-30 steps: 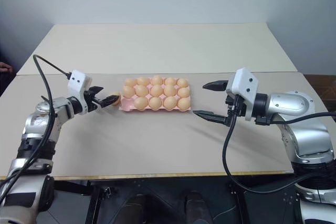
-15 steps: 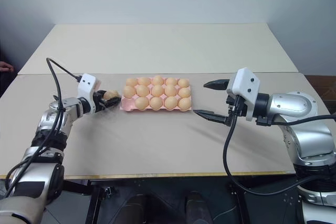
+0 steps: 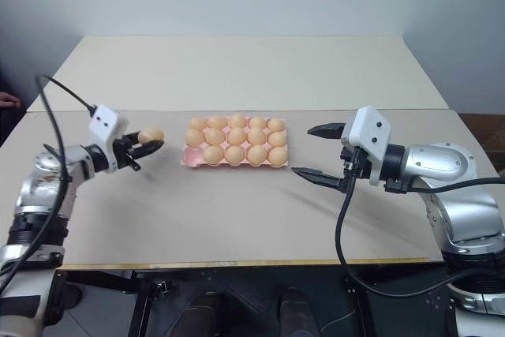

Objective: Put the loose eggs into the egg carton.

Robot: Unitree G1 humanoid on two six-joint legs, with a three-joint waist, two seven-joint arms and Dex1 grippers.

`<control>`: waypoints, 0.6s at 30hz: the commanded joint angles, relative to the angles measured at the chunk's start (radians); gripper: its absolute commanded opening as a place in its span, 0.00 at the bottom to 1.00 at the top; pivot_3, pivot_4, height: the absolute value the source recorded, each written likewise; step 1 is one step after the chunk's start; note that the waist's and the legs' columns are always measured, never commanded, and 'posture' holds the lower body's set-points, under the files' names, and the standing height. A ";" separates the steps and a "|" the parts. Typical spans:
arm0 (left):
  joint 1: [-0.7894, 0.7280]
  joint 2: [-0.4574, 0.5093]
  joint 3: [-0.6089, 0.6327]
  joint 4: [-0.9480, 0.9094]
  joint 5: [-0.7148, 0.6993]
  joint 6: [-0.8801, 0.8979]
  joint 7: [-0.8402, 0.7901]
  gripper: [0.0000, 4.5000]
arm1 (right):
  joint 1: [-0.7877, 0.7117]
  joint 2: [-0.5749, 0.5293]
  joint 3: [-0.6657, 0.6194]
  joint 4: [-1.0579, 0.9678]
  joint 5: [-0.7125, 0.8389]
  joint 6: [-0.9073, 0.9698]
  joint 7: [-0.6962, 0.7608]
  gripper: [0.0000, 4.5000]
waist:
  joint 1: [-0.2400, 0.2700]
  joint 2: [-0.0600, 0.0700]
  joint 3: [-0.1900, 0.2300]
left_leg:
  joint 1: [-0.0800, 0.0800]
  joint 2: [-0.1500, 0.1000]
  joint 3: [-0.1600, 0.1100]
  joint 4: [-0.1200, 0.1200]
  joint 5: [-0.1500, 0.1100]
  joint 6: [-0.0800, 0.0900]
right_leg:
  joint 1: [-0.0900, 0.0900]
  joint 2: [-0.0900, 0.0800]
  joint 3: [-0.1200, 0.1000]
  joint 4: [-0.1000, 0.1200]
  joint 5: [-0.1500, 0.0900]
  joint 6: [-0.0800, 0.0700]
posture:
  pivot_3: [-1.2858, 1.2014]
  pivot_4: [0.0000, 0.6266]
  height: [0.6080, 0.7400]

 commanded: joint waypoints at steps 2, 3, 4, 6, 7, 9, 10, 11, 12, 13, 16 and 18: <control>-0.001 -0.016 -0.028 -0.128 -0.064 0.038 -0.079 0.36 | -0.013 0.000 -0.019 -0.028 0.009 -0.013 -0.012 1.00 | 0.007 0.000 0.000 | 0.000 -0.001 0.000 0.000 0.000 0.000 | 0.001 0.000 0.000 0.000 0.000 0.000 | 0.52 0.24 1.00; -0.006 -0.028 -0.039 -0.129 -0.060 0.041 -0.076 0.36 | -0.013 0.000 -0.019 -0.029 0.010 -0.012 -0.013 1.00 | 0.008 0.000 0.000 | 0.000 -0.001 0.000 0.000 0.000 0.000 | 0.001 0.000 0.000 -0.001 0.000 0.000 | 0.52 0.24 1.00; -0.012 -0.038 -0.055 -0.121 -0.046 0.034 -0.072 0.36 | -0.013 -0.001 -0.018 -0.029 0.009 -0.013 -0.014 1.00 | 0.008 0.000 0.000 | 0.000 -0.001 0.000 0.000 0.000 0.000 | 0.001 0.000 0.000 -0.001 0.000 0.000 | 0.52 0.24 1.00; -0.023 -0.048 -0.095 -0.100 -0.003 0.008 -0.064 0.36 | -0.007 -0.005 -0.024 -0.036 0.012 -0.011 -0.014 1.00 | 0.008 0.000 0.000 | 0.000 0.000 0.000 0.000 0.000 0.000 | 0.000 0.000 0.000 0.000 0.000 0.000 | 0.52 0.24 1.00; -0.028 -0.049 -0.110 -0.089 0.010 0.007 -0.064 0.36 | -0.003 -0.007 -0.028 -0.041 0.014 -0.008 -0.015 1.00 | 0.007 0.000 0.000 | 0.000 0.000 0.000 0.000 0.000 0.000 | 0.000 0.000 0.000 0.000 0.000 0.000 | 0.52 0.24 1.00; -0.039 -0.051 -0.127 -0.065 0.023 0.005 -0.070 0.42 | 0.004 -0.011 -0.035 -0.049 0.016 -0.001 -0.020 1.00 | 0.002 0.000 0.000 | 0.000 0.000 0.000 0.000 0.000 0.000 | 0.000 0.000 0.000 0.000 0.000 0.000 | 0.52 0.24 1.00; -0.041 -0.051 -0.135 -0.059 0.030 -0.005 -0.073 0.49 | 0.008 -0.012 -0.038 -0.052 0.017 0.000 -0.021 1.00 | 0.000 0.000 0.000 | 0.000 0.000 0.000 0.000 0.000 0.000 | 0.000 0.001 0.000 0.000 0.000 0.000 | 0.52 0.24 1.00; -0.045 -0.050 -0.141 -0.055 0.031 0.002 -0.082 0.53 | 0.012 -0.013 -0.041 -0.055 0.019 0.003 -0.023 1.00 | -0.003 0.000 0.000 | 0.000 0.000 0.000 0.000 0.000 0.000 | 0.000 0.001 0.000 0.000 0.000 0.000 | 0.52 0.24 1.00; -0.048 -0.050 -0.144 -0.052 0.030 0.001 -0.092 0.61 | 0.015 -0.014 -0.043 -0.059 0.019 0.004 -0.026 1.00 | -0.004 0.000 0.000 | 0.000 0.000 0.000 0.000 0.000 0.000 | 0.000 0.001 0.000 0.000 0.000 0.000 | 0.52 0.24 1.00; -0.050 -0.051 -0.146 -0.050 0.029 0.002 -0.101 0.68 | 0.019 -0.015 -0.044 -0.061 0.019 0.005 -0.028 1.00 | -0.004 0.000 0.000 | 0.000 0.000 0.000 0.000 0.000 0.000 | 0.000 0.001 0.000 0.000 0.000 0.000 | 0.52 0.24 1.00; -0.057 -0.055 -0.136 -0.050 0.019 0.002 -0.112 0.90 | 0.023 -0.014 -0.047 -0.067 0.021 0.008 -0.038 1.00 | -0.005 0.000 0.000 | 0.000 0.000 0.000 0.000 0.000 0.000 | 0.000 0.001 0.000 0.000 0.000 0.000 | 0.52 0.24 1.00; -0.060 -0.050 -0.111 -0.059 -0.003 0.010 -0.121 1.00 | 0.024 -0.014 -0.048 -0.068 0.023 0.009 -0.041 1.00 | -0.005 0.000 0.000 | 0.000 0.000 0.000 0.000 0.000 0.000 | 0.000 0.001 0.000 0.000 0.000 0.000 | 0.52 0.24 1.00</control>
